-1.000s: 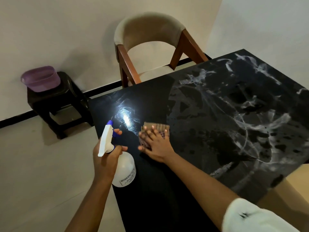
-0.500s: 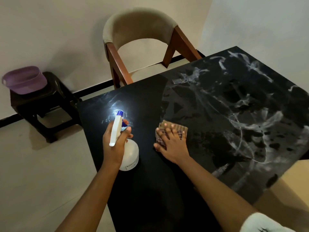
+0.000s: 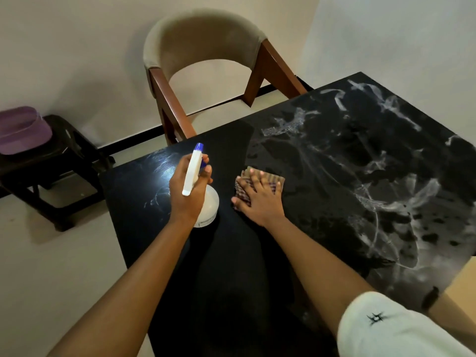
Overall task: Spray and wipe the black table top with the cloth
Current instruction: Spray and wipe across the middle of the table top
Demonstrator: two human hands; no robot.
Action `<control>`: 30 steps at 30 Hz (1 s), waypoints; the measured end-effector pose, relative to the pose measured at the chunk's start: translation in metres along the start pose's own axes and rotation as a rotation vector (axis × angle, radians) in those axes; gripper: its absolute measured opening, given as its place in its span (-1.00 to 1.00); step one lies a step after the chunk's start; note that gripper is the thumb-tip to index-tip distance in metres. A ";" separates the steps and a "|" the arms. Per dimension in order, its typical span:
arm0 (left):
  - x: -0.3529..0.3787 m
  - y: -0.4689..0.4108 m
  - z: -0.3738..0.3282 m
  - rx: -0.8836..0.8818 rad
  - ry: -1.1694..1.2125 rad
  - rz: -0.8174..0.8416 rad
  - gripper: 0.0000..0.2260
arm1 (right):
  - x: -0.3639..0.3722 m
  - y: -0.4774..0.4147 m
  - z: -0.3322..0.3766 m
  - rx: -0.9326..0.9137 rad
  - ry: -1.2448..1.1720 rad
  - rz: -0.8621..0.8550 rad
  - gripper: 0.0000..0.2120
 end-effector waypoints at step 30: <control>0.017 -0.014 0.020 0.138 -0.102 -0.197 -0.64 | 0.000 0.002 -0.014 -0.001 0.023 -0.055 -0.34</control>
Point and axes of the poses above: each hand's wrist, its own y-axis away from the middle knuckle, its own x-axis out of the palm, z = x × y, the point moved 7 cm from there along -y, towards the middle knuckle, and after that the axes turned 6 degrees about -x, right-handed, at the moved point
